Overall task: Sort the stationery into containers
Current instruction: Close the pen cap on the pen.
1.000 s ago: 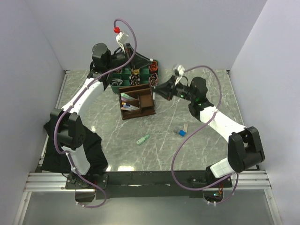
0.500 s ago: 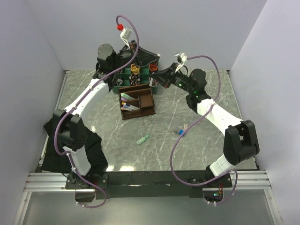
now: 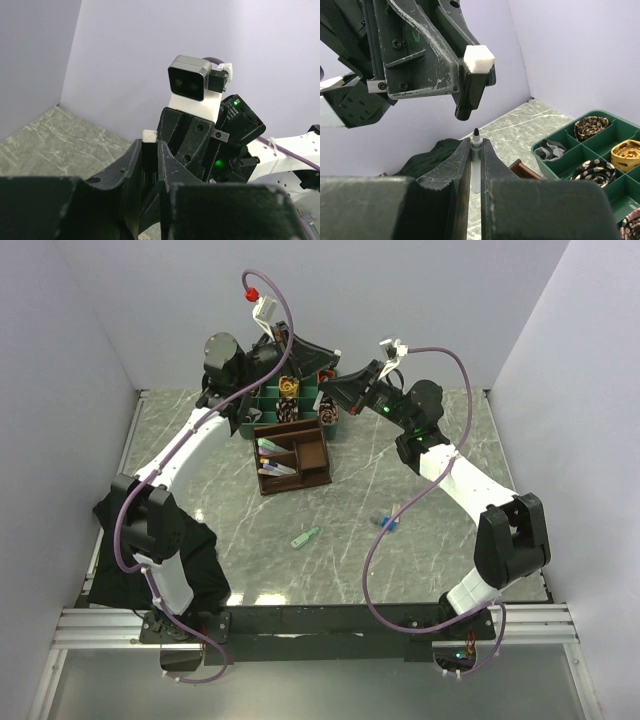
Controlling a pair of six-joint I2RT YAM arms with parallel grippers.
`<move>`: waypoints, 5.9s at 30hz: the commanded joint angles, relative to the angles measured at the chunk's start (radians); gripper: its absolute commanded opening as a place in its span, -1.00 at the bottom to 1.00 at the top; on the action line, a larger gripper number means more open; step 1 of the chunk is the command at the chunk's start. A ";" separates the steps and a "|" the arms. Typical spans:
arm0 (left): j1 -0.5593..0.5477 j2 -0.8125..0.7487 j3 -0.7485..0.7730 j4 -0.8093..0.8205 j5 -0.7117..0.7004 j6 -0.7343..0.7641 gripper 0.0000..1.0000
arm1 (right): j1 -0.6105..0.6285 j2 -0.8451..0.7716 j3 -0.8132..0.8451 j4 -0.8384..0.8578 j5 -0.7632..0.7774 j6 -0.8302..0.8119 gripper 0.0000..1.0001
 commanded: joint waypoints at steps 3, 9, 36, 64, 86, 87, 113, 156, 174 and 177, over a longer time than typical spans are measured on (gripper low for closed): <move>0.009 -0.043 0.027 0.045 0.007 0.034 -0.99 | 0.008 -0.026 0.035 0.048 -0.005 0.031 -1.00; 0.011 -0.044 0.016 0.039 0.013 0.047 -0.99 | 0.011 -0.042 0.029 0.053 -0.006 0.041 -1.00; 0.009 -0.046 -0.010 0.051 0.025 0.050 -0.99 | 0.019 -0.019 0.077 0.047 -0.001 0.042 -1.00; 0.012 -0.064 0.005 0.036 0.037 0.069 -0.99 | 0.014 -0.013 0.072 0.013 0.034 0.041 -1.00; 0.018 -0.049 -0.022 0.019 0.045 0.098 -0.99 | -0.001 -0.017 0.086 0.025 0.035 0.050 -1.00; 0.018 -0.049 -0.030 0.019 0.042 0.097 -0.99 | -0.002 -0.017 0.086 0.025 0.035 0.050 -1.00; 0.040 -0.037 0.096 -0.033 0.095 0.225 0.20 | -0.009 -0.006 0.135 0.007 0.014 0.007 -1.00; 0.094 -0.046 -0.025 -0.118 0.365 0.340 -0.04 | 0.027 0.040 0.223 -0.035 -0.120 -0.036 -1.00; 0.092 -0.026 -0.019 -0.096 0.393 0.288 -0.99 | 0.033 0.049 0.249 -0.079 -0.141 -0.088 -1.00; 0.089 -0.027 -0.008 -0.095 0.393 0.287 -0.99 | 0.034 0.060 0.261 -0.107 -0.161 -0.085 -0.64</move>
